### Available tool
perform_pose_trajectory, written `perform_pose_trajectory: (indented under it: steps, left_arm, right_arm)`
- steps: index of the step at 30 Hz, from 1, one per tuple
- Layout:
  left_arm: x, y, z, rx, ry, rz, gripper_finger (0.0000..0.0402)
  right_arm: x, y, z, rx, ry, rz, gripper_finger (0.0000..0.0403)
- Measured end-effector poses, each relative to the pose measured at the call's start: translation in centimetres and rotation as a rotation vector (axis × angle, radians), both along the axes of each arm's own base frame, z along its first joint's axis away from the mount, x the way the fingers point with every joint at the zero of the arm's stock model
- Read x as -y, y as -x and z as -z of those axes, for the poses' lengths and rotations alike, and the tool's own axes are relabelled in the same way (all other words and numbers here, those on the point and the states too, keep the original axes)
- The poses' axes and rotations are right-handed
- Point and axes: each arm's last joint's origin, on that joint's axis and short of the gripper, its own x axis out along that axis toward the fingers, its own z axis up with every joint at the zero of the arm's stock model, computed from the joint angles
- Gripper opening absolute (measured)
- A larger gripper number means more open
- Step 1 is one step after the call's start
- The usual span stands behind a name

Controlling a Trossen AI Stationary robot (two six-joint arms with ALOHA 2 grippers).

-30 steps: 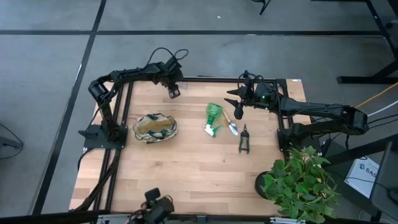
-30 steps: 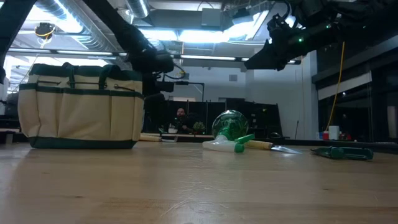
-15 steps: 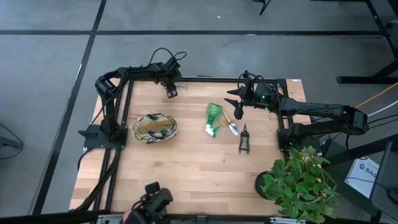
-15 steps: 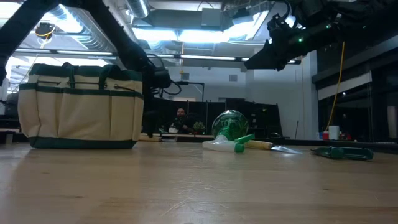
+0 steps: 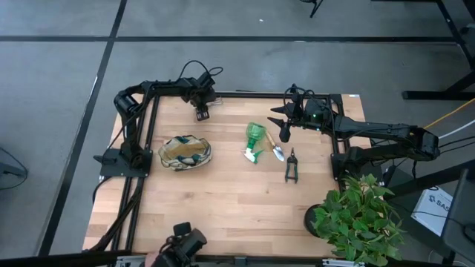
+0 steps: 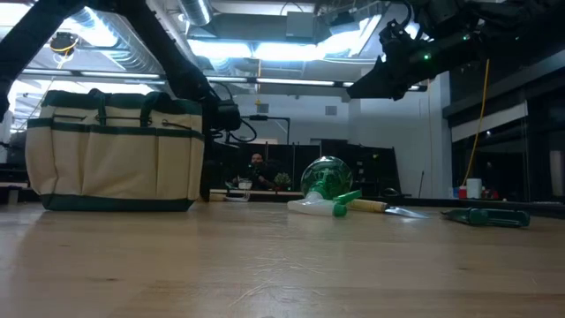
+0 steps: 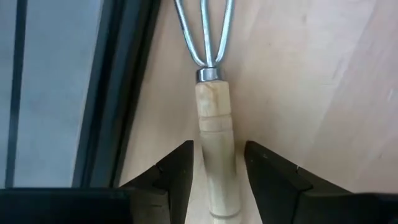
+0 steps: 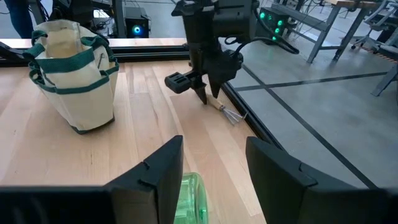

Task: Pick & Place Garden tools in Gardening bag
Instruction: Put the brown hand rake into the gardening bag

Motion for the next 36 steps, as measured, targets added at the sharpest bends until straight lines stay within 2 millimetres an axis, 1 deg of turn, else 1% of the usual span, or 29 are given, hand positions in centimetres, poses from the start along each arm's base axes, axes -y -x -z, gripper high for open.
perform_pose_trajectory:
  steps: [8,10,15,16,24,31,36]
  left_arm:
    - [1.3,-0.7,0.5,-0.030,-0.013,0.021,0.0137]
    - [1.6,-1.0,0.5,-0.037,-0.012,0.036,0.0124]
    - [2.4,-1.6,0.6,-0.043,-0.006,0.066,0.0064]
    - [2.5,-1.7,0.6,-0.043,-0.006,0.068,0.0058]
    - [2.8,-2.0,0.7,0.025,0.055,0.017,0.0057]
    - [2.9,-2.2,0.7,0.068,0.088,0.012,0.0057]
    - [2.8,-2.6,0.6,0.138,0.113,0.015,0.0057]
  right_arm:
    - [0.0,0.0,0.0,0.000,0.000,0.000,0.0179]
    - [0.0,0.0,0.0,0.000,0.000,0.000,0.0179]
    - [0.0,0.0,0.0,0.000,0.000,0.000,0.0179]
    - [0.0,0.0,0.0,0.000,0.000,0.000,0.0179]
    - [0.0,0.0,0.0,0.000,0.000,0.000,0.0179]
    - [0.0,0.0,0.0,0.000,0.000,0.000,0.0179]
    - [0.0,0.0,0.0,0.000,0.000,0.000,0.0179]
